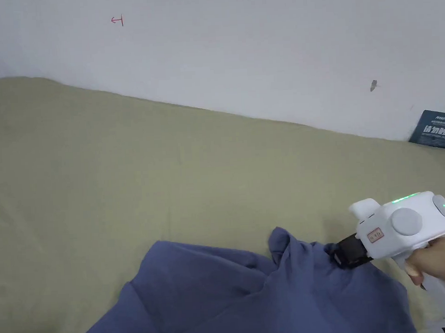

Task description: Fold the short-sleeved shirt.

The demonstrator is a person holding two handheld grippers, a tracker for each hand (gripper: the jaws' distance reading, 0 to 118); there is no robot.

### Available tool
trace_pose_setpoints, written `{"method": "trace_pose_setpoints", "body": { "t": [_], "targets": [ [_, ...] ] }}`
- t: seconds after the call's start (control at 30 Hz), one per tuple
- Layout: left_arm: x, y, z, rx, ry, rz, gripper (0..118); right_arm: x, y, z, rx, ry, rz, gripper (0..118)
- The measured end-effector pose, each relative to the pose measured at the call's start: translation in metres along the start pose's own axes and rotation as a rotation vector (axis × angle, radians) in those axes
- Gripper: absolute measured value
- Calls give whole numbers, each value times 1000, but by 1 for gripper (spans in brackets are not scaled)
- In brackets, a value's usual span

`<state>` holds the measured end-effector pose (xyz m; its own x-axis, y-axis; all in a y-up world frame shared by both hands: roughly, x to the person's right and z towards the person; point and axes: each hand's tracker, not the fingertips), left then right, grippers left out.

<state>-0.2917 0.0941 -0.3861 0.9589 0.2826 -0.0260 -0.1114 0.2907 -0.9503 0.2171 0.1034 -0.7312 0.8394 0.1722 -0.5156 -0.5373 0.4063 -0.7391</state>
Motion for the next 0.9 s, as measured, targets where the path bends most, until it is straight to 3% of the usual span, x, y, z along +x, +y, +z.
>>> {"method": "trace_pose_setpoints", "body": {
  "t": [0.07, 0.1, 0.27, 0.4, 0.53, 0.7, 0.8, 0.9],
  "targets": [
    [-1, 0, 0, 5, -8, 8, 3, -5, -5, 1, 7, 22, 41, 11],
    [-2, 0, -1, 6, -12, 8, 3, -10, -8, 5, 7, 25, 41, 6],
    [-3, -3, 0, 19, -14, 20, 3, -16, -12, 27, 43, -16, -21, 4],
    [0, -3, 7, 29, 2, 8, 3, -16, -13, 71, 128, -54, -28, 4],
    [7, -1, 31, 108, -5, -2, 3, -12, -11, 128, 222, -62, -96, 4],
    [16, 18, 76, 211, -33, -39, 3, -10, -2, 191, 305, -96, -85, 3],
    [23, 44, 105, 294, -9, -80, 3, -5, 8, 223, 346, -104, -170, 3],
    [31, 76, 138, 378, 22, -107, 3, 1, 18, 250, 405, -134, -204, 3]
  ]
}}
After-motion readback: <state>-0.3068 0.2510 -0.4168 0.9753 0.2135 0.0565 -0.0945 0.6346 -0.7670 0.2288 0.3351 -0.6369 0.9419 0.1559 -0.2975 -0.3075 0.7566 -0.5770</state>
